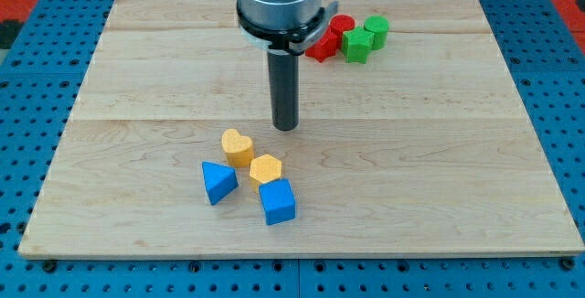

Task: Push the red blocks and green blocks to the top side of the board

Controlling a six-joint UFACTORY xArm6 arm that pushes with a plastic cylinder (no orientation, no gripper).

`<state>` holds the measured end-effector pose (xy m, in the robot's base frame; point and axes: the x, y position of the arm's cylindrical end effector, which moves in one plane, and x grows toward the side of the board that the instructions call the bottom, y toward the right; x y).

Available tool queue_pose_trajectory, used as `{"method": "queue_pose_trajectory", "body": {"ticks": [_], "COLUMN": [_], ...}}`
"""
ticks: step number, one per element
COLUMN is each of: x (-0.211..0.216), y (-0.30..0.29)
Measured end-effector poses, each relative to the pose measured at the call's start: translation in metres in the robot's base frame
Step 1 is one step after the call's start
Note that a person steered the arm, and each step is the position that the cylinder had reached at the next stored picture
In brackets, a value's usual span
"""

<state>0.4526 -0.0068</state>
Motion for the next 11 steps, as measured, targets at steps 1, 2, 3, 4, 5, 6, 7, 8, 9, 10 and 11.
{"method": "queue_pose_trajectory", "body": {"ticks": [1,2,3,4,5,6,7,8,9,10,11], "x": [0.0,0.0,0.0,0.0,0.0,-0.017,-0.048,-0.077,-0.103,-0.122,-0.138], "y": [0.011,0.022,0.032,0.04,0.043,0.078,0.165,0.193,0.147,0.146,0.124]}}
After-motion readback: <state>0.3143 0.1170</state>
